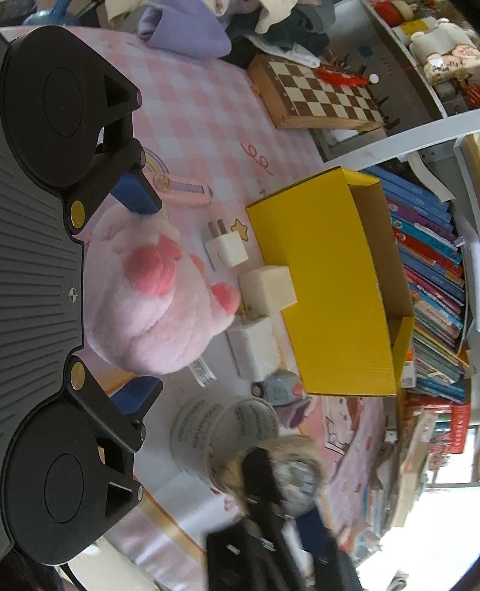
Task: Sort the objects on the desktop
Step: 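Lift the watch with the right tool while the left tool lifts the pig toward the yellow box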
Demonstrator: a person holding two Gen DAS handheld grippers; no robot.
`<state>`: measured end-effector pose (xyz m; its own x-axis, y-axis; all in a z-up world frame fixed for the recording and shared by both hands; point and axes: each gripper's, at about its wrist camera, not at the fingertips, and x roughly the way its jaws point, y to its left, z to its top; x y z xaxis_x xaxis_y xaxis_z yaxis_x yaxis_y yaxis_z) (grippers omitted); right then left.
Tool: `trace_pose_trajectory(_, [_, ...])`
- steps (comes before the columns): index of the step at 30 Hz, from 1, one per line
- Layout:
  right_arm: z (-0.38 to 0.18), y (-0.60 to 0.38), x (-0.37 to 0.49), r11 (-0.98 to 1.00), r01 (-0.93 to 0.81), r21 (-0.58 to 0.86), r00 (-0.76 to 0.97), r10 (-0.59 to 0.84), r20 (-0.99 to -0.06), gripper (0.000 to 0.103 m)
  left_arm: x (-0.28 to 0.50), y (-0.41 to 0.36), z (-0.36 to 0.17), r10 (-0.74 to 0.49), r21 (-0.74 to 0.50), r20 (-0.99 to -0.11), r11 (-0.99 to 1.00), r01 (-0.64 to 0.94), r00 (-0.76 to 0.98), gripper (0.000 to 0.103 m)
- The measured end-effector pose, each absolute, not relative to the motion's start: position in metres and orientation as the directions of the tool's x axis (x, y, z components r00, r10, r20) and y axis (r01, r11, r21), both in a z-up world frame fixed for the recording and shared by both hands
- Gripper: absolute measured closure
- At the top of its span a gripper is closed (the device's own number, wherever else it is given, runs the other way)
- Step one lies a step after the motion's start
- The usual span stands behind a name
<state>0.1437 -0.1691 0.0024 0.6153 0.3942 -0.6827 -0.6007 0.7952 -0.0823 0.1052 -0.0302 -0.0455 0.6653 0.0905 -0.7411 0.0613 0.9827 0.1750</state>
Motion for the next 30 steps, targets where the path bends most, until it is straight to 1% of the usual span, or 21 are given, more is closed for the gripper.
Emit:
trace_pose_trajectory(2, [0.006,-0.170,0.142,0.798,-0.596,-0.087,0.630,0.398,-0.666,0.060,0.105,-0.028,-0.045,0.092,0.172,-0.740,0.984,0.055,0.667,0.009])
trace_pose_trajectory(4, [0.011,-0.173,0.142,0.809,-0.582,-0.084,0.647,0.398,-0.650,0.060,0.105,-0.023,-0.043,0.080,0.151,-0.735,0.987,0.047,0.673,0.016])
trace_pose_trajectory(8, [0.021,-0.179,0.142,0.835,-0.547,-0.062,0.675,0.397,-0.622,0.060,0.103,-0.014,-0.038,0.058,0.109,-0.726,0.994,0.031,0.686,0.024])
trace_pose_trajectory(10, [0.026,-0.182,0.143,0.847,-0.530,-0.050,0.689,0.395,-0.607,0.060,0.102,-0.010,-0.035,0.046,0.088,-0.720,0.996,0.026,0.693,0.031])
trace_pose_trajectory(13, [0.033,-0.186,0.143,0.861,-0.508,-0.029,0.703,0.394,-0.592,0.060,0.098,-0.004,-0.030,0.025,0.059,-0.712,0.998,0.024,0.702,0.034])
trace_pose_trajectory(16, [0.035,-0.184,0.139,0.861,-0.509,-0.012,0.693,0.401,-0.599,0.061,0.093,0.000,-0.023,0.021,0.039,-0.695,0.999,0.009,0.718,0.034])
trace_pose_trajectory(22, [0.036,-0.174,0.125,0.852,-0.523,-0.020,0.688,0.408,-0.600,0.060,0.076,0.008,0.000,0.006,-0.002,-0.625,1.000,-0.009,0.780,0.034])
trace_pose_trajectory(30, [0.035,-0.168,0.103,0.861,-0.508,-0.016,0.697,0.400,-0.595,0.060,0.058,0.008,0.017,-0.027,0.007,-0.569,0.999,0.038,0.822,0.034])
